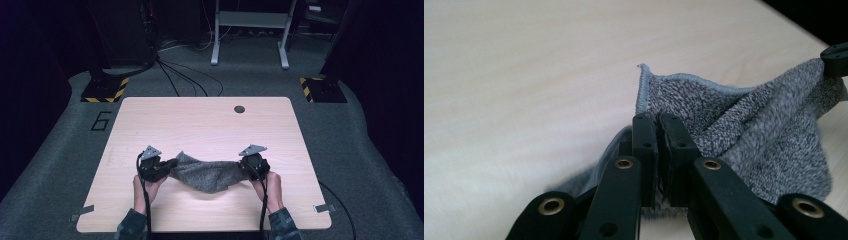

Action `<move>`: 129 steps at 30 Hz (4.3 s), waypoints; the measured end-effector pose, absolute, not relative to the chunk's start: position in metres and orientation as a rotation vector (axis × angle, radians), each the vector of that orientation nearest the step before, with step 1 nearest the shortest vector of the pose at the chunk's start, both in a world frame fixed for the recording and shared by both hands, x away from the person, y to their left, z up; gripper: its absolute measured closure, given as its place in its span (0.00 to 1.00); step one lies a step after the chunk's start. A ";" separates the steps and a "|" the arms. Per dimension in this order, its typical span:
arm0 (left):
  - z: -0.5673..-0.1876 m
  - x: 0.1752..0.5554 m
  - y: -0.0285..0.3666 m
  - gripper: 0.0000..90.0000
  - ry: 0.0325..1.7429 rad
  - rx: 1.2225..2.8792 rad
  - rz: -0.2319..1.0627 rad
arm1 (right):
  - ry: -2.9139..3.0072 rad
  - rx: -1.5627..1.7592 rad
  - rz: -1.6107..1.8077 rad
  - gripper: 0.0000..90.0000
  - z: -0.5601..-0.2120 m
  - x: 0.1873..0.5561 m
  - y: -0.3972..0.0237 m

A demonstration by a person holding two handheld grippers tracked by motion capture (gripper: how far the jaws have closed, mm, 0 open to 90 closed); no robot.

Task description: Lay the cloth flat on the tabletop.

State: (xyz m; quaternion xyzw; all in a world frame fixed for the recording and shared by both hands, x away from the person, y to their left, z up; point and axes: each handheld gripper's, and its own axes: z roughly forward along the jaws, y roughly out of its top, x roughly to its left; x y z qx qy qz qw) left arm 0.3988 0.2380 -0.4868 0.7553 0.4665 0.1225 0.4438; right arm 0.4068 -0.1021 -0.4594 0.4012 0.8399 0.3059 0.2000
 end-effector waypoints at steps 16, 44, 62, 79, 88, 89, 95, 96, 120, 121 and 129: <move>-0.501 0.433 0.222 0.44 1.199 2.061 0.310 | 2.341 1.426 0.754 0.56 -0.490 0.422 -0.120; -0.443 0.402 0.241 0.95 1.060 1.830 0.532 | 2.188 1.249 0.830 1.00 -0.444 0.419 -0.121; -0.490 0.378 0.257 0.62 1.142 1.955 0.289 | 2.439 1.232 0.746 0.76 -0.486 0.384 -0.125; -0.502 0.411 0.274 0.37 1.365 1.978 0.364 | 2.462 1.183 0.979 0.47 -0.462 0.455 -0.091; -0.507 0.413 0.273 0.39 1.385 2.009 0.428 | 2.517 1.149 0.895 0.48 -0.487 0.485 -0.055; -0.507 0.414 0.272 0.40 1.382 2.016 0.423 | 2.513 1.148 0.887 0.48 -0.489 0.486 -0.053; -0.512 0.415 0.268 0.44 1.382 2.014 0.433 | 2.540 1.147 0.849 0.51 -0.501 0.495 -0.047; -0.512 0.415 0.269 0.45 1.382 2.023 0.427 | 2.547 1.149 0.867 0.51 -0.502 0.496 -0.047; -0.515 0.416 0.264 0.36 1.364 2.023 0.448 | 2.490 1.195 0.871 0.96 -0.506 0.478 -0.074; -0.515 0.417 0.264 0.36 1.352 2.026 0.442 | 2.483 1.205 0.880 0.96 -0.506 0.476 -0.078; -0.511 0.427 0.262 0.35 1.318 2.047 0.450 | 2.467 1.237 0.898 0.93 -0.507 0.466 -0.101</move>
